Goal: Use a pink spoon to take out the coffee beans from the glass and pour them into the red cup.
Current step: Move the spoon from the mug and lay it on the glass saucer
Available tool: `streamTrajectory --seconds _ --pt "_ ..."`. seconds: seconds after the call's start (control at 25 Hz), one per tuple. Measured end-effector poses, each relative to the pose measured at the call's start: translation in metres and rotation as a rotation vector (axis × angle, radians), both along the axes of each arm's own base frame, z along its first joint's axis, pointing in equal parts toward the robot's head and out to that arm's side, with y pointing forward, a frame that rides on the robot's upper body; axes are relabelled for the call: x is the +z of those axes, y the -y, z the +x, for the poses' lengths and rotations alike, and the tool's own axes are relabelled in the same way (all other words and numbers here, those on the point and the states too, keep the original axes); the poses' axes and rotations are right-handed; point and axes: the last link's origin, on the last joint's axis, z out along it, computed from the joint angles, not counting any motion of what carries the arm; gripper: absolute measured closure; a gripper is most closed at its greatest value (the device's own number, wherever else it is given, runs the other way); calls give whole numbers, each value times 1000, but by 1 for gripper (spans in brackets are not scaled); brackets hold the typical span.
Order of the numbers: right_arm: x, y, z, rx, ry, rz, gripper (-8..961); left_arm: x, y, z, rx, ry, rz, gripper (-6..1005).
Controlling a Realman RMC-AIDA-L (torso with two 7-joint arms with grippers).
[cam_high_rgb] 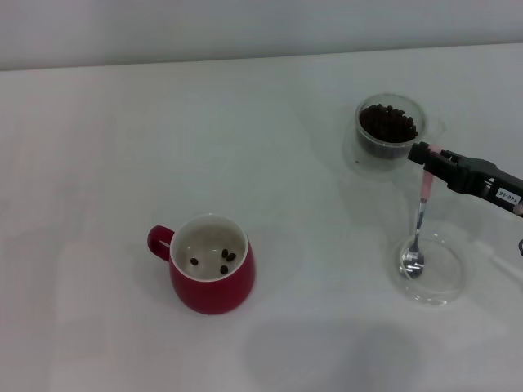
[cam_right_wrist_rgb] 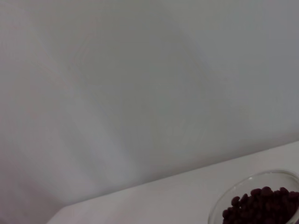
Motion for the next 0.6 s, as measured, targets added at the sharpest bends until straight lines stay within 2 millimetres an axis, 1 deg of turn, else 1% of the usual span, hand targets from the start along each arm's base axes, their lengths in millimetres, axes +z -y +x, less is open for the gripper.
streamTrajectory --seconds 0.4,0.6 --pt "-2 4 4 -16 10 -16 719 0 -1 1 -3 0 0 112" --pt "3 0 5 -26 -1 10 711 0 -1 1 -4 0 0 111"
